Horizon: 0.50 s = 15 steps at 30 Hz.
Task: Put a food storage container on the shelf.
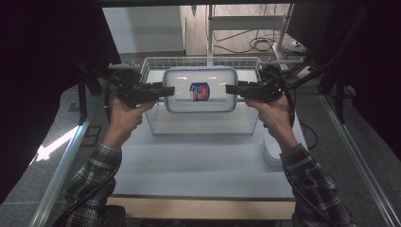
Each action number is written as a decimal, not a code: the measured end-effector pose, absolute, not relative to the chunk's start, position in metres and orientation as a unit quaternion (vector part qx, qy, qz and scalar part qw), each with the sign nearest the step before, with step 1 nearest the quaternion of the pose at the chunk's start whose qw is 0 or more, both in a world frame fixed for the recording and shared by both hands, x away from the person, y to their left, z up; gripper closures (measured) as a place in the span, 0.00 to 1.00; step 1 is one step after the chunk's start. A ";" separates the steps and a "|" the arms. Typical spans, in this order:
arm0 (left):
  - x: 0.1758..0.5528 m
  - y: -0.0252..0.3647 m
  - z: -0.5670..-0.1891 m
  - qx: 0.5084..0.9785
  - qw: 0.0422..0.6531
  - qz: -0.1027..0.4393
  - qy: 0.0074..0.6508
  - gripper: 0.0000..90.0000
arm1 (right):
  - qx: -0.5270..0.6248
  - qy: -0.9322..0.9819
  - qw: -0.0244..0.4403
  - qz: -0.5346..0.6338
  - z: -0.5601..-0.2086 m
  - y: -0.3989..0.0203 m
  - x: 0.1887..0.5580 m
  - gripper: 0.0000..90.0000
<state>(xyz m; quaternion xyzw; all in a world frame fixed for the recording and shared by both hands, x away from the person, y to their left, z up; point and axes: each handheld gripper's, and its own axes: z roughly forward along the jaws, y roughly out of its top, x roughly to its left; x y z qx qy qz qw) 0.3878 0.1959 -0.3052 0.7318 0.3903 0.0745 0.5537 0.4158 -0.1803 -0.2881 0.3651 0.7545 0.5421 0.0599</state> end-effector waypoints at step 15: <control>0.429 0.201 -0.298 0.724 0.555 0.064 0.404 0.54 | 0.386 0.743 0.059 0.543 -0.280 -0.173 0.455 0.54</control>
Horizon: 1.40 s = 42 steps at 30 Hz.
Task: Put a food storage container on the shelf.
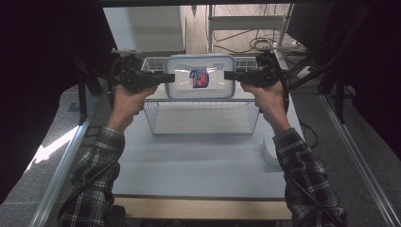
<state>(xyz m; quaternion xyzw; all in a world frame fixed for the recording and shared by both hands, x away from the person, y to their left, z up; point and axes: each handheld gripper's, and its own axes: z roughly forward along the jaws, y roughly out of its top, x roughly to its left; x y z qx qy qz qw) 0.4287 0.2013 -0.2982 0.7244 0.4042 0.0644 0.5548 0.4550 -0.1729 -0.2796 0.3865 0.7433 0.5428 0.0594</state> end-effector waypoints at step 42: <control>0.459 0.194 -0.329 0.703 0.555 0.051 0.443 0.29 | 0.413 0.755 0.064 0.505 -0.307 -0.164 0.484 0.49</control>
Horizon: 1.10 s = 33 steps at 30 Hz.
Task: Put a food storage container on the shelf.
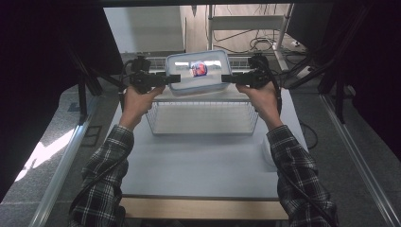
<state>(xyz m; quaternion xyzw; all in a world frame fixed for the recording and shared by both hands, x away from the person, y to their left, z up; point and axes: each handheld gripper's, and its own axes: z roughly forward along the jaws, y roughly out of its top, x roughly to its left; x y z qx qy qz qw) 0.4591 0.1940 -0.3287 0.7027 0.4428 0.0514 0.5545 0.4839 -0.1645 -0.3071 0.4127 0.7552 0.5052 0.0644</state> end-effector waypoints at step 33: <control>0.455 0.204 -0.329 0.690 0.557 0.111 0.449 0.34 | 0.424 0.728 0.079 0.533 -0.306 -0.172 0.475 0.53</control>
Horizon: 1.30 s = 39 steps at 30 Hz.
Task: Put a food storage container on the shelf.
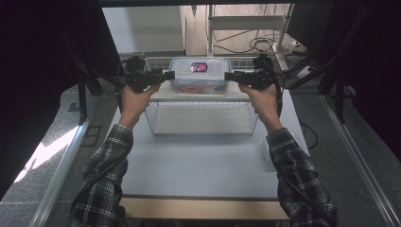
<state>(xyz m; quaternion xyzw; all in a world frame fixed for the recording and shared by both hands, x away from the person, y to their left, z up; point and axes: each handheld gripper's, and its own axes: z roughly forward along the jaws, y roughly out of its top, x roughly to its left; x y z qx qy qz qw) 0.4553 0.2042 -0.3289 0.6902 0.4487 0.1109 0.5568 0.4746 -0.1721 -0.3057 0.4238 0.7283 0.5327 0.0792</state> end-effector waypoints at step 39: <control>0.354 0.185 -0.371 0.758 0.530 0.158 0.347 0.08 | 0.315 0.781 0.128 0.525 -0.344 -0.194 0.395 0.16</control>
